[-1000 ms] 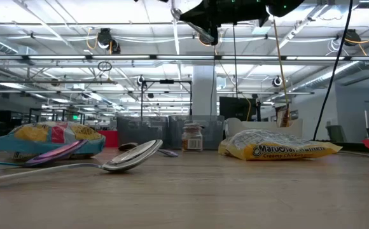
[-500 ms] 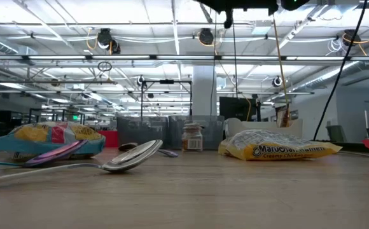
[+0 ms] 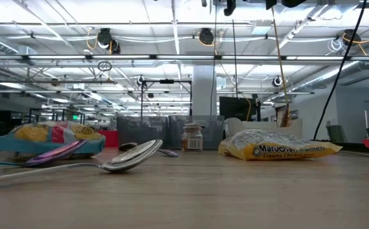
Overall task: Pick & Place Food Item
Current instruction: Put the white and blue spoon into the left black bin
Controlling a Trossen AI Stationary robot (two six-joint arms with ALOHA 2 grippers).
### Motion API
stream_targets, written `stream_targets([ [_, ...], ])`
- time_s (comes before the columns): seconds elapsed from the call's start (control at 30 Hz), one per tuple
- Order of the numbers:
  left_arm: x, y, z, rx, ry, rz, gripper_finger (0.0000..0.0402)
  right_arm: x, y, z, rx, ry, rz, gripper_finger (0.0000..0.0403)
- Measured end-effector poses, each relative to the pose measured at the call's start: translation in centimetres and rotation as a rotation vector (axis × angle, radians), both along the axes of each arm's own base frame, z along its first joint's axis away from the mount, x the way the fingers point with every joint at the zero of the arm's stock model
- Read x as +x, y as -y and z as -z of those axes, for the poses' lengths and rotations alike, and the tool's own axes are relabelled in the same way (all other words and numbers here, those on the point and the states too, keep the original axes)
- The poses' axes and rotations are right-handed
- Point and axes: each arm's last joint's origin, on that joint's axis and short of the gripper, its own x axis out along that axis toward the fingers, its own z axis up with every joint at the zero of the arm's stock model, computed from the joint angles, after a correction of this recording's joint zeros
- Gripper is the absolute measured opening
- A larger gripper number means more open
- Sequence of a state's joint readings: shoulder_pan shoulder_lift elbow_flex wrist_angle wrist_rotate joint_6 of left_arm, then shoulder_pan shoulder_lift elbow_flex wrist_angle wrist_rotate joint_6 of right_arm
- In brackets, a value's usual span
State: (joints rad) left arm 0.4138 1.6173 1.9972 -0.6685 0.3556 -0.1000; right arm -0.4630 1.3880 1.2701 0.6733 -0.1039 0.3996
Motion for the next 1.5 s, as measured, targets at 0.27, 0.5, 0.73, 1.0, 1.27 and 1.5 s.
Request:
stream_targets([
  [0.27,1.6,-0.8,1.5,-0.078,0.102,-0.007,0.0200,0.2,-1.2,-0.6,-0.054,0.051,0.009,0.0000],
  [0.5,2.0,-0.9,1.5,-0.112,0.169,0.027,0.0200,0.5,-2.0,-0.7,-0.091,0.072,-0.002,0.0000],
  [0.73,2.0,-0.9,1.6,-0.136,0.168,0.022,0.0200,0.4,-2.0,-0.9,-0.103,0.098,-0.002,0.0000],
  [1.0,2.0,-0.8,1.6,-0.153,0.168,0.021,0.0200,0.5,-2.3,-1.0,-0.121,0.110,-0.010,0.0000],
  [1.27,2.2,-0.9,1.7,-0.155,0.164,0.020,0.0200,0.9,-2.4,-0.8,-0.156,0.109,-0.057,0.0000],
  [1.5,3.2,-0.9,3.0,-0.181,0.106,0.045,0.0200,1.6,-2.1,-0.1,-0.136,0.097,-0.091,0.0000],
])
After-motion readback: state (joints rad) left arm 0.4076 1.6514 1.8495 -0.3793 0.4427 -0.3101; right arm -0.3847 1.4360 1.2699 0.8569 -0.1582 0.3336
